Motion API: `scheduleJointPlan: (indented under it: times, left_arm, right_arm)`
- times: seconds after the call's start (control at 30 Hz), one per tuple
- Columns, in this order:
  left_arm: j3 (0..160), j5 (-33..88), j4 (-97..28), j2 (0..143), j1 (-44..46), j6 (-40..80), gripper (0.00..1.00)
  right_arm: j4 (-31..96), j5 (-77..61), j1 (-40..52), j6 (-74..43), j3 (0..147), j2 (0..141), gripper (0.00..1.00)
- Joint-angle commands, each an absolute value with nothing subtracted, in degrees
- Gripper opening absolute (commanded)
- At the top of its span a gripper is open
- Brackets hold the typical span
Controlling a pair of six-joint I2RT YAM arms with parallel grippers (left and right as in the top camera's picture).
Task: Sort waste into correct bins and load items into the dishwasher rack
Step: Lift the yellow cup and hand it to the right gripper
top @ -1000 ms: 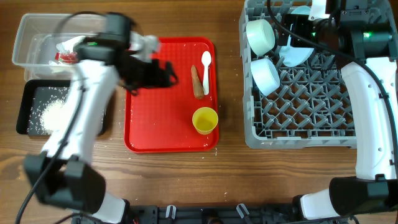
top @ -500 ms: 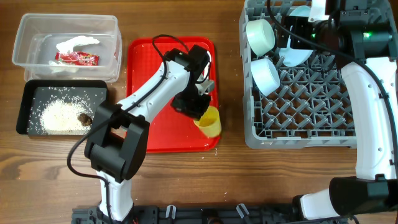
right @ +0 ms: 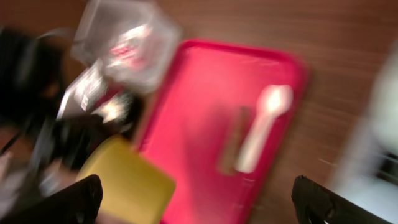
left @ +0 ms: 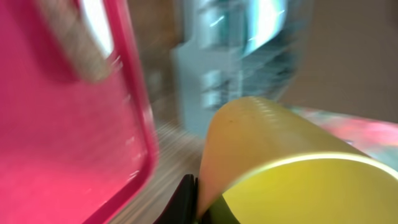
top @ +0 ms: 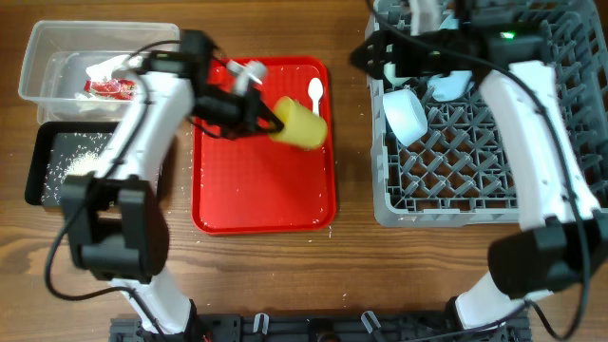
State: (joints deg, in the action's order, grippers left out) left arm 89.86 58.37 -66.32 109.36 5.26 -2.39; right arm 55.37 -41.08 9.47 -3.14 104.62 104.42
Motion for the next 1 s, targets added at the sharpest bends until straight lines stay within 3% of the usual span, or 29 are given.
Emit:
scheduleJointPlan:
  times: [0.0, 0.13, 0.4, 0.6, 0.73, 0.97]
  left_arm:
    - [90.02, 79.07, -64.58, 108.22, -0.89, -4.32, 0.04]
    - [90.02, 87.42, -62.70, 108.22, -4.60, -4.32, 0.04]
    - [90.02, 90.37, -61.49, 108.22, -5.21, -3.31, 0.04]
    - [90.02, 90.37, -61.47, 108.22, -5.21, -2.70, 0.04]
    - [90.02, 90.37, -61.47, 108.22, -5.21, -2.55, 0.04]
    - [90.02, 90.35, -61.45, 108.22, -5.21, -2.57, 0.04]
  right_arm:
    - [50.76, -61.67, 13.47, 0.03, 104.86, 108.53, 0.98]
    - [40.97, -70.81, 17.91, -0.27, 104.86, 110.54, 0.96]
    - [32.45, -66.32, 24.10, -4.86, 104.86, 110.56, 0.88]
    - [30.44, -65.54, 26.39, -4.93, 104.86, 110.61, 0.70]
    - [30.44, -65.36, 26.61, -4.89, 104.86, 110.91, 0.64]
    - [30.44, -65.36, 26.63, -4.80, 104.86, 112.20, 0.71]
